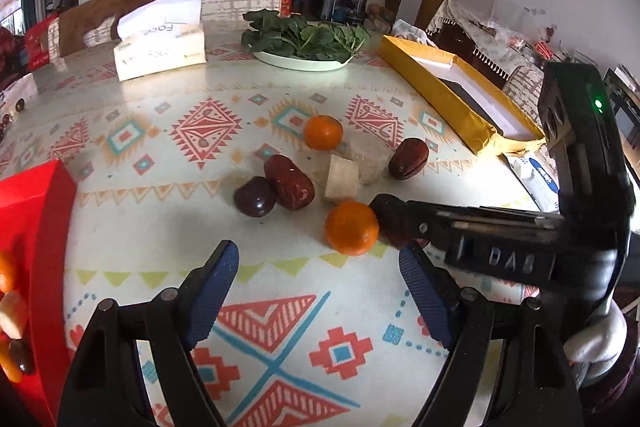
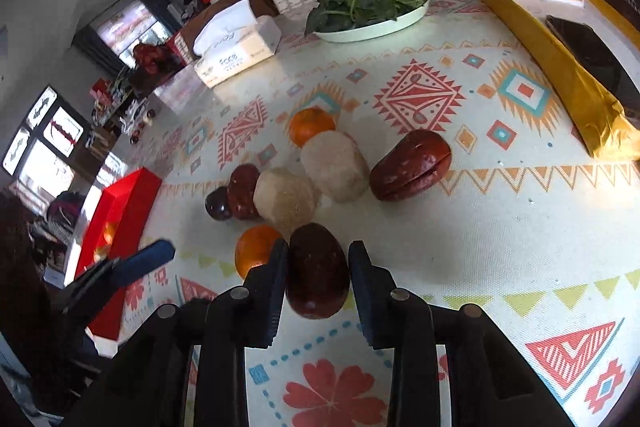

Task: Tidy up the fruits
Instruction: 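Grasp a red date with the right tool while the left tool grasps an orange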

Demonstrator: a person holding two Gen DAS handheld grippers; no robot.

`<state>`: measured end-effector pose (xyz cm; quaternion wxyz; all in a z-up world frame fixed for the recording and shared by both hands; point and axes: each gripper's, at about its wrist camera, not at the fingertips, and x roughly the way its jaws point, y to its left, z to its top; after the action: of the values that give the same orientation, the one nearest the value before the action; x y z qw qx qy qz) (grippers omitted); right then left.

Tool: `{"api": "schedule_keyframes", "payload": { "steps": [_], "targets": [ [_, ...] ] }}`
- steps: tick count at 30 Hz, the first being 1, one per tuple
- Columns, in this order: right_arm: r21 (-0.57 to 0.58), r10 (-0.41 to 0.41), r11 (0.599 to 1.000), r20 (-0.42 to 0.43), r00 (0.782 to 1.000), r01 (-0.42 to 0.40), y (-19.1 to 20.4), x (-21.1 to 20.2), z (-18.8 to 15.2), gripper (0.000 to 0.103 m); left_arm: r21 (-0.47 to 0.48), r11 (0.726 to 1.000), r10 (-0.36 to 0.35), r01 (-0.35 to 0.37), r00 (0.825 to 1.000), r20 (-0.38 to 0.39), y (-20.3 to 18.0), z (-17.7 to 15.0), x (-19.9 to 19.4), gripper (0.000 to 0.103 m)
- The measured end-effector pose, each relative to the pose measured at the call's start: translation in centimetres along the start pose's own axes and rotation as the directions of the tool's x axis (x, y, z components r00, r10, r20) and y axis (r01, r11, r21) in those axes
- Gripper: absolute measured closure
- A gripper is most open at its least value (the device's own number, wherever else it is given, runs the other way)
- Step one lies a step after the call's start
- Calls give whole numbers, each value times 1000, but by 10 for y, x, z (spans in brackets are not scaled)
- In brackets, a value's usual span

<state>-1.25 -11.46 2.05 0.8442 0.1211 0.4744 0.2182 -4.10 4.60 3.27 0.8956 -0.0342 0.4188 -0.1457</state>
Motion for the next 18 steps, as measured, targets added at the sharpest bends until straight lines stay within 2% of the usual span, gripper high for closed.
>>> {"api": "schedule_keyframes", "payload": {
  "steps": [5,7,11,14,17,18],
  "targets": [
    [7,-13,1000,0,1000,13,-2,-3,-1,70,20,1000,-6,6,1000,-13,-5,0,6,23],
    [26,-34,999,16,999,34,-7,-7,0,70,34,999,-12,13,1000,-15,-9,2,8,24],
    [76,-25,997,49,998,21,-19,-16,2,70,72,997,-20,21,1000,-16,-19,9,18,26],
    [98,-20,995,47,999,16,-24,-16,3,70,95,995,-27,30,999,-33,-27,13,29,32],
    [108,-16,994,47,999,11,-27,-16,3,70,134,991,-10,17,999,-54,-37,13,38,48],
    [111,-12,994,48,999,7,-28,-17,3,70,149,989,10,0,998,-64,-40,12,41,60]
  ]
}}
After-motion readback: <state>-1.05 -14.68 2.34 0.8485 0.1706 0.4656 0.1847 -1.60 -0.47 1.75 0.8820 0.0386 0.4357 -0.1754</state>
